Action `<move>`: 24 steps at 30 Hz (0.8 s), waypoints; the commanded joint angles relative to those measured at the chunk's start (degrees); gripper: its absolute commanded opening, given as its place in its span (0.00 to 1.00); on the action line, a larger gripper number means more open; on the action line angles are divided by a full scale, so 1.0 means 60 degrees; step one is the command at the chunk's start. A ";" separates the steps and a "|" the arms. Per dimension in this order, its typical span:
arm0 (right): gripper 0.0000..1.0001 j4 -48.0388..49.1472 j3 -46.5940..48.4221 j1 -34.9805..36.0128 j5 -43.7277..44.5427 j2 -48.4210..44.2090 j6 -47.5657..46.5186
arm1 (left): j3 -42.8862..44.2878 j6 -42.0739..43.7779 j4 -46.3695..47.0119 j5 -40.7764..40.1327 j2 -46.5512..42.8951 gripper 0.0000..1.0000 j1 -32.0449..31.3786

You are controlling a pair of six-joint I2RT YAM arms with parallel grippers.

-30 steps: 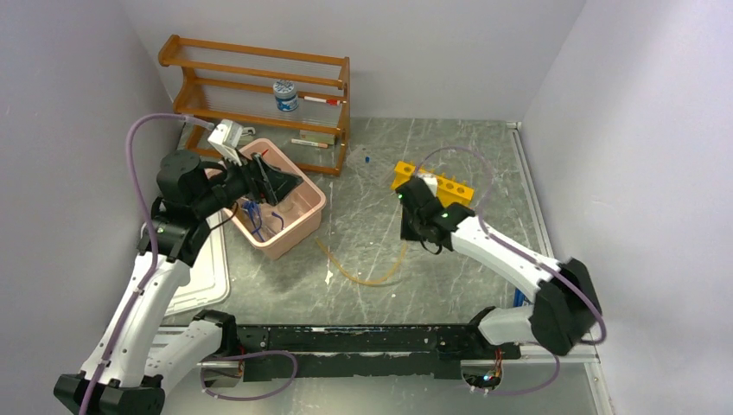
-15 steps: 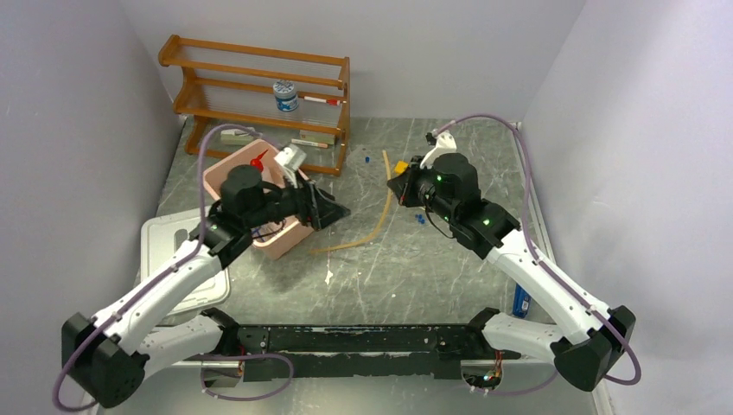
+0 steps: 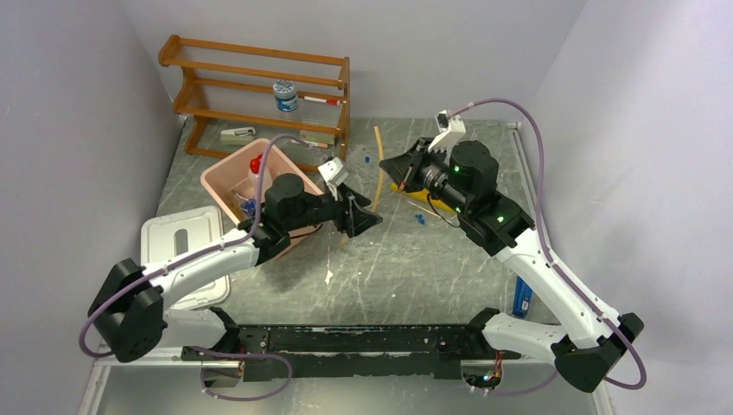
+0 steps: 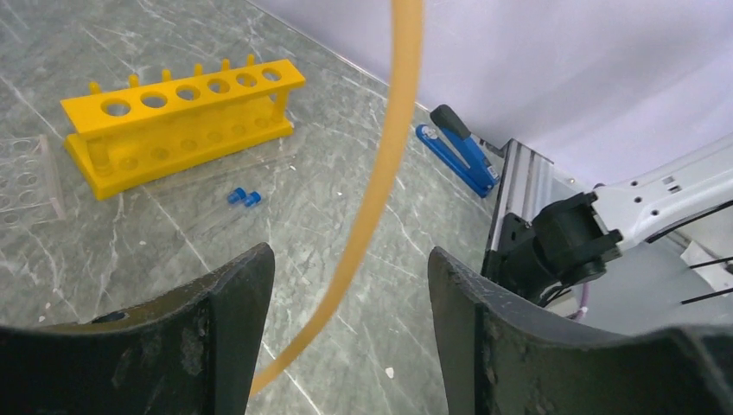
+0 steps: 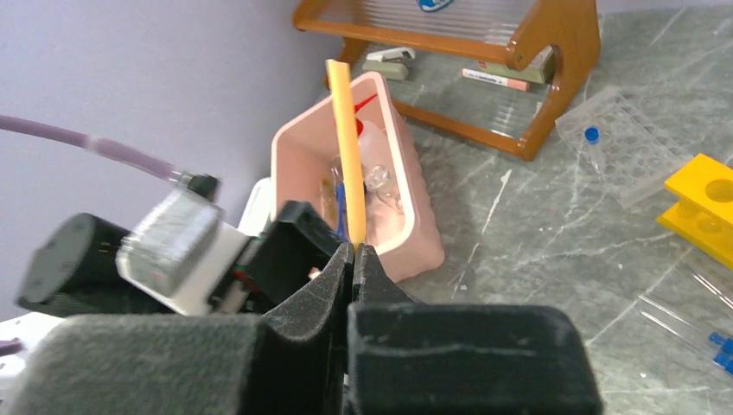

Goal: Organize the chemistry lab equipment

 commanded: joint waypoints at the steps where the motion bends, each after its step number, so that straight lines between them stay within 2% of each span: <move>1: 0.00 -0.0251 0.0560 -0.0027 -0.0175 -0.0042 0.0297 | 0.0150 0.0915 0.1340 -0.0457 0.0691 0.68 -0.0318; 4: 0.00 -0.0515 0.0836 -0.0036 -0.0175 0.0040 0.0426 | 0.0710 0.1190 0.1436 -0.0663 0.1216 0.59 -0.0501; 11: 0.00 -0.0827 0.0892 -0.0038 0.0567 0.0030 0.0615 | 0.0431 0.0980 0.2201 -0.0339 0.0961 0.08 -0.0619; 12: 0.00 -0.0850 0.0873 -0.0038 0.0669 0.0060 0.0661 | 0.0380 0.0873 0.2296 -0.0267 0.0855 0.05 -0.0615; 16: 0.00 -0.1341 0.0985 -0.0041 0.1504 0.0371 0.0878 | 0.0313 0.0619 0.1889 -0.0167 0.0186 0.05 -0.0608; 17: 0.03 -0.1506 0.1040 -0.0053 0.1709 0.0476 0.0890 | 0.0351 0.0591 0.1545 -0.0238 -0.0009 0.05 -0.0614; 20: 0.45 -0.1967 0.1306 -0.0073 0.2095 0.0841 0.0994 | 0.0767 0.0686 -0.0031 -0.0554 -0.0563 0.05 -0.0615; 21: 0.55 -0.2024 0.1413 -0.0092 0.2110 0.0938 0.1009 | 0.1054 0.0724 -0.0638 -0.0735 -0.0740 0.05 -0.0619; 24: 0.67 -0.1941 0.1642 -0.0112 0.2065 0.1066 0.0859 | 0.1835 0.0777 -0.2525 -0.1745 -0.1096 0.05 -0.0619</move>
